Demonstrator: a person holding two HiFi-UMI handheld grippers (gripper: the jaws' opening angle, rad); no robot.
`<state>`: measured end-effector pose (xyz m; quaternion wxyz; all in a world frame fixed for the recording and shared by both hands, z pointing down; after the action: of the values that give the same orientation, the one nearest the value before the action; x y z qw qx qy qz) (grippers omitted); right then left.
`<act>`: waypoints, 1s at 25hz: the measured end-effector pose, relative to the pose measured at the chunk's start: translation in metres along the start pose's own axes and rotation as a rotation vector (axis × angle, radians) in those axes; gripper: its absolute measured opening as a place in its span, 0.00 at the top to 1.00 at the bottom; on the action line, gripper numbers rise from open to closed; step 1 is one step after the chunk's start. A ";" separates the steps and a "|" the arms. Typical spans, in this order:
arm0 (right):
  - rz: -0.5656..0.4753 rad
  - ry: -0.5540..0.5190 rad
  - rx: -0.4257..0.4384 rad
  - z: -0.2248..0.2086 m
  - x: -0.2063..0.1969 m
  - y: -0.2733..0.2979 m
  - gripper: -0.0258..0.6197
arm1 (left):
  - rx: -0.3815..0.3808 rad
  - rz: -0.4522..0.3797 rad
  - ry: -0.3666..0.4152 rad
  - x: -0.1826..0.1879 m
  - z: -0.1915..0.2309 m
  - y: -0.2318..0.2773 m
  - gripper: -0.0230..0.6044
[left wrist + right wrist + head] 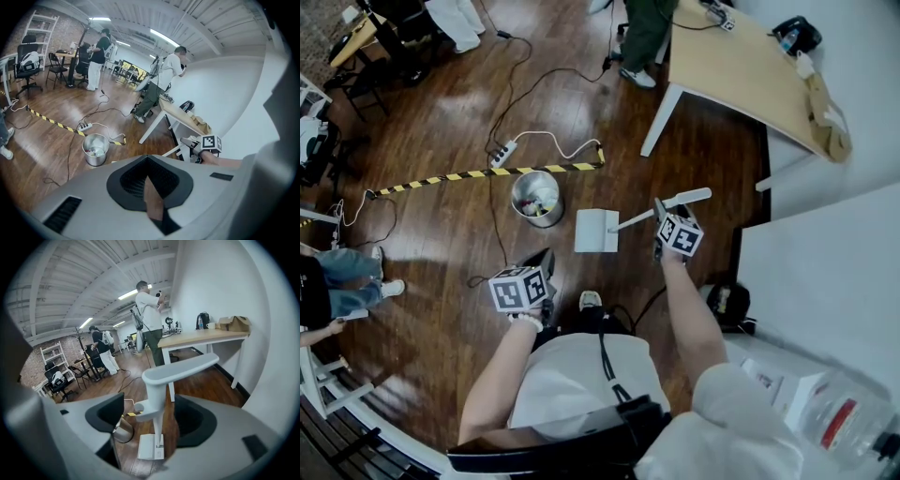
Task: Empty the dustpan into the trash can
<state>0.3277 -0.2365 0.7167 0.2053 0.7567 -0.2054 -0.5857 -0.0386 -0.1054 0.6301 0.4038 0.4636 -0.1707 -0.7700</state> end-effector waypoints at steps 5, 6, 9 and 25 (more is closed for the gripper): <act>0.050 -0.009 -0.018 0.009 -0.003 -0.006 0.39 | -0.053 0.018 0.034 0.005 -0.022 0.020 0.98; 0.057 -0.011 -0.025 0.009 -0.004 -0.008 0.38 | -0.064 0.020 0.041 0.006 -0.027 0.024 0.98; 0.111 -0.027 -0.049 0.006 -0.011 -0.016 0.37 | -0.101 0.031 0.069 0.007 -0.048 0.037 0.98; 0.192 0.044 -0.050 0.029 -0.040 -0.168 0.96 | -0.252 0.014 0.206 -0.009 -0.096 -0.001 0.98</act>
<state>0.3027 -0.0766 0.6494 0.2839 0.7410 -0.2575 -0.5514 0.0448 -0.0869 0.5857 0.4793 0.4846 -0.0335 -0.7310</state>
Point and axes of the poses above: the fingertips, and each gripper's own axes: y forward along the fingers, z to its left, x out of its top, the point moved 4 cm from there along -y, backward along the fingers, and after that the axes turned 3 degrees about -z, right-handed, at the moved point
